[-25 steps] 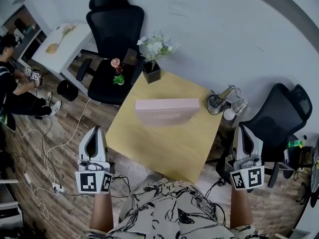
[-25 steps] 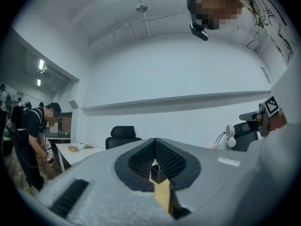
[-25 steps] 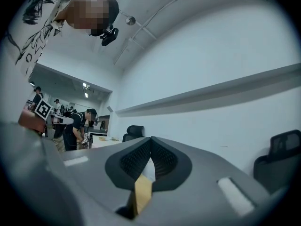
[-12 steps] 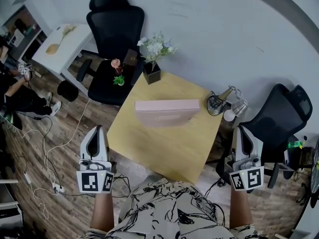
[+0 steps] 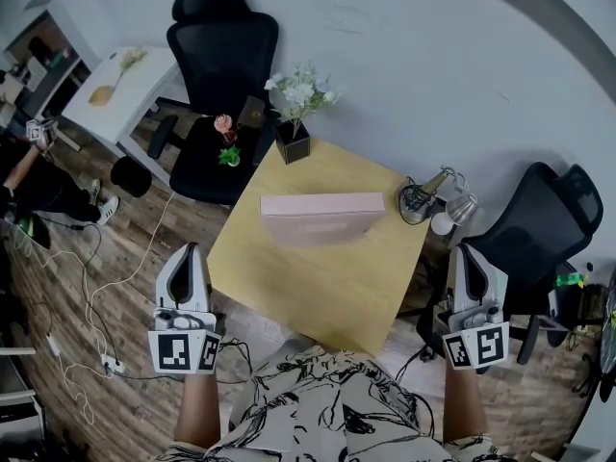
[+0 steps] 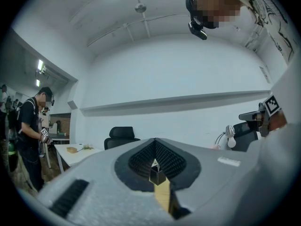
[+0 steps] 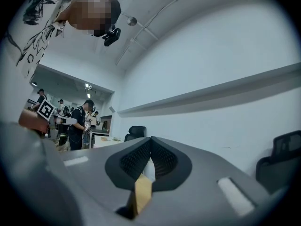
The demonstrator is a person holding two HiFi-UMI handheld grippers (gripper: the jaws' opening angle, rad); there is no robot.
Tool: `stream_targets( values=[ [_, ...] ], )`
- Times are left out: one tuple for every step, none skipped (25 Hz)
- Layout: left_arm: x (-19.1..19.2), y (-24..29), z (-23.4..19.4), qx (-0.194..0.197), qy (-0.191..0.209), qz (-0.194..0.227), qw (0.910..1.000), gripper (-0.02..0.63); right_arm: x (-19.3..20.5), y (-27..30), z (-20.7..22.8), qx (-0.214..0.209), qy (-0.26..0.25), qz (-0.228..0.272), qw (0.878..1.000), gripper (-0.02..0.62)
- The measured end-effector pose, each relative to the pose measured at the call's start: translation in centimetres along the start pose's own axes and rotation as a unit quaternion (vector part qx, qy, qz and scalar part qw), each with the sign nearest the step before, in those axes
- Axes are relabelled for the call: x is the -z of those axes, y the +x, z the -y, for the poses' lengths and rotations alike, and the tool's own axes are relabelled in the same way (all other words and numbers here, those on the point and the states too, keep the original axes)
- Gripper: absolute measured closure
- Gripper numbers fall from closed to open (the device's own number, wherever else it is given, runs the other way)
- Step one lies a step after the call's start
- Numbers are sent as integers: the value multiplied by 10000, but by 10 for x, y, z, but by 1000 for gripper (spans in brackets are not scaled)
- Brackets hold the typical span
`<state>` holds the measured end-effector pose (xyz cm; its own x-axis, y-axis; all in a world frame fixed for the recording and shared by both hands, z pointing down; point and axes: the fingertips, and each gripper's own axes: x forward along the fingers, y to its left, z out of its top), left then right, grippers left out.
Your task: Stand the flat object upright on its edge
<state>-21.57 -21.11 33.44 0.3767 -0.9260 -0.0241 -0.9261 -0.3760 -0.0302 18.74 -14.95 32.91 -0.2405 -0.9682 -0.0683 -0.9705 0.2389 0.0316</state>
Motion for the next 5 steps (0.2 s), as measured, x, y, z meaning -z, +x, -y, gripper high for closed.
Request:
stream_targets(
  values=[
    [0,0,0,3,1,-3,10000,606,0,0,0,-6,-2,2,10000,598],
    [0,0,0,5,2,-5,10000,606,0,0,0,-15,-4,8,10000,598],
    [0,0,0,5,4,-7,10000,606,0,0,-1,-25,-6,14,10000,598],
    [1,0,0,3,8,-10,10000,606,-1,0,-1,-35,-6,20,10000,598],
    [1,0,0,1,11,-14,10000,606,-1,0,-2,-45,-6,25,10000,598]
  ],
)
